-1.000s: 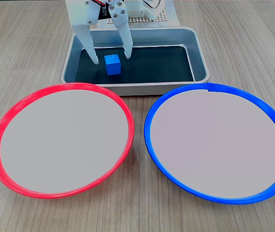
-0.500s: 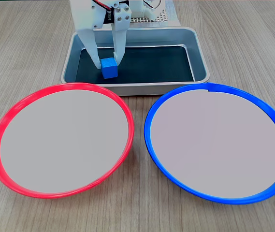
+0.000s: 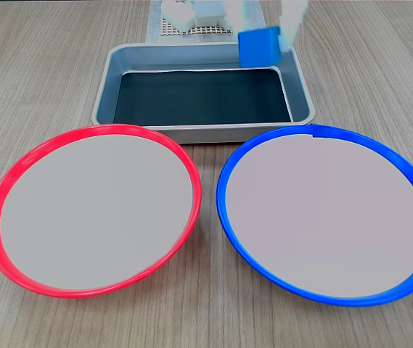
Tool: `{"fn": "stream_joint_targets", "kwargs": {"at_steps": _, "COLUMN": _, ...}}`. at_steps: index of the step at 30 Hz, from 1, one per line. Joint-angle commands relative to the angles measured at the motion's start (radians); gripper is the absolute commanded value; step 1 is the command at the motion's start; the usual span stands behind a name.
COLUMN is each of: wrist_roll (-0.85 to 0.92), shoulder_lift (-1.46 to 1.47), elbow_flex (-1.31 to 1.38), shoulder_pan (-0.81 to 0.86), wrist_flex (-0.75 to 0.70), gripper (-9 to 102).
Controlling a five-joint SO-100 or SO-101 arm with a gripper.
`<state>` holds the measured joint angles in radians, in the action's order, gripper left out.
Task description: Move a blue block from tray to blue dish
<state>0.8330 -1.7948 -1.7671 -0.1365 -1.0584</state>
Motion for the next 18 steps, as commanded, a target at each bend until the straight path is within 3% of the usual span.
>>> {"fn": "stream_joint_targets", "kwargs": {"at_steps": 1, "wrist_roll": -0.089, "shoulder_lift": 0.209, "elbow_flex": 0.123, "shoulder_pan": -0.011, "wrist_flex": 0.132, "gripper": 0}}
{"fn": "stream_joint_targets", "kwargs": {"at_steps": 6, "wrist_roll": -0.083, "shoulder_lift": 0.506, "elbow_flex": 0.304, "shoulder_pan": -0.012, "wrist_flex": 0.241, "gripper": 0}}
{"fn": "stream_joint_targets", "kwargs": {"at_steps": 12, "wrist_roll": -0.08, "shoulder_lift": 0.646, "elbow_flex": 0.469, "shoulder_pan": -0.032, "wrist_flex": 0.21, "gripper": 28}}
{"fn": "stream_joint_targets", "kwargs": {"at_steps": 14, "wrist_roll": -0.078, "shoulder_lift": 0.634, "elbow_flex": 0.457, "shoulder_pan": -0.037, "wrist_flex": 0.23, "gripper": 33}}
{"fn": "stream_joint_targets", "kwargs": {"at_steps": 17, "wrist_roll": -0.112, "shoulder_lift": 0.557, "elbow_flex": 0.407, "shoulder_pan": -0.043, "wrist_flex": 0.262, "gripper": 29}}
{"fn": "stream_joint_targets", "kwargs": {"at_steps": 18, "wrist_roll": -0.132, "shoulder_lift": 0.503, "elbow_flex": 0.362, "shoulder_pan": -0.048, "wrist_flex": 0.291, "gripper": 14}}
